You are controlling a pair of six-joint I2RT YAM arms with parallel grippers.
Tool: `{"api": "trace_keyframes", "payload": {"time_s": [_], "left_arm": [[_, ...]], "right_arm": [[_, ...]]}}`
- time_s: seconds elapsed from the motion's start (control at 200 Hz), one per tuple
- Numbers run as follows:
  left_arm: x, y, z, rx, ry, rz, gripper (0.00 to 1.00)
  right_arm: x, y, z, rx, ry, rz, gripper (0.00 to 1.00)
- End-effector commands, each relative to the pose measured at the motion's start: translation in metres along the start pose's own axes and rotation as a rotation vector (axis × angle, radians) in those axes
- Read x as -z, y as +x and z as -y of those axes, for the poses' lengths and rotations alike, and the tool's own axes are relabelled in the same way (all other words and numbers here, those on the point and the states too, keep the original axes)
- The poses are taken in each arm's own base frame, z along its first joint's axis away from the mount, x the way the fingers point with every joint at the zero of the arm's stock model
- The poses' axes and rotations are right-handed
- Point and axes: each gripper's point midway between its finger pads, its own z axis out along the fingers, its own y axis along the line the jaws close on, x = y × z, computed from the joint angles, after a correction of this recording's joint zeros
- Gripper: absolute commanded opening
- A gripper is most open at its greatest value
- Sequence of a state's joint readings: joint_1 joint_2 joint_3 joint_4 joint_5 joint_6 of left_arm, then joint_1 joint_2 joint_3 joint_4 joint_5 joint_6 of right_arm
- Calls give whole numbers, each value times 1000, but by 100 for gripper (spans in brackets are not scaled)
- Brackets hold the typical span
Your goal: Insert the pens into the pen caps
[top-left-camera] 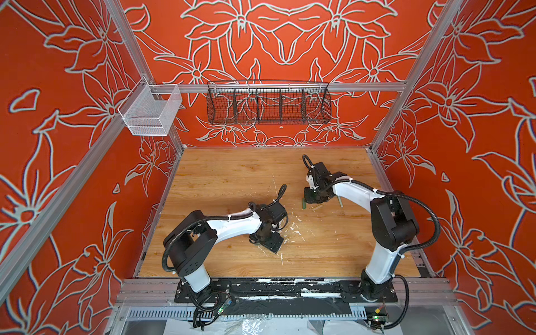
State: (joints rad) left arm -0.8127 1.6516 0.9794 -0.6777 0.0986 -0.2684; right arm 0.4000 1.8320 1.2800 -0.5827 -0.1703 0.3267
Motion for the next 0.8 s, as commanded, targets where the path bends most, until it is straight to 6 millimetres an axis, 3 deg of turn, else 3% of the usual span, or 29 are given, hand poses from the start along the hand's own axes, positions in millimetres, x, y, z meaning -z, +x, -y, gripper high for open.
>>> {"api": "trace_keyframes", "payload": {"time_s": [0.0, 0.295, 0.796], "left_arm": [[8, 6, -12, 25, -3, -7, 89], [-8, 8, -3, 36, 65, -64, 80], [-1, 17, -6, 74, 57, -37, 73]], "right_arm": [[-4, 1, 2, 65, 60, -50, 26], [-23, 0, 5, 86, 108, -86, 27], [-42, -6, 6, 113, 153, -133, 26]]}}
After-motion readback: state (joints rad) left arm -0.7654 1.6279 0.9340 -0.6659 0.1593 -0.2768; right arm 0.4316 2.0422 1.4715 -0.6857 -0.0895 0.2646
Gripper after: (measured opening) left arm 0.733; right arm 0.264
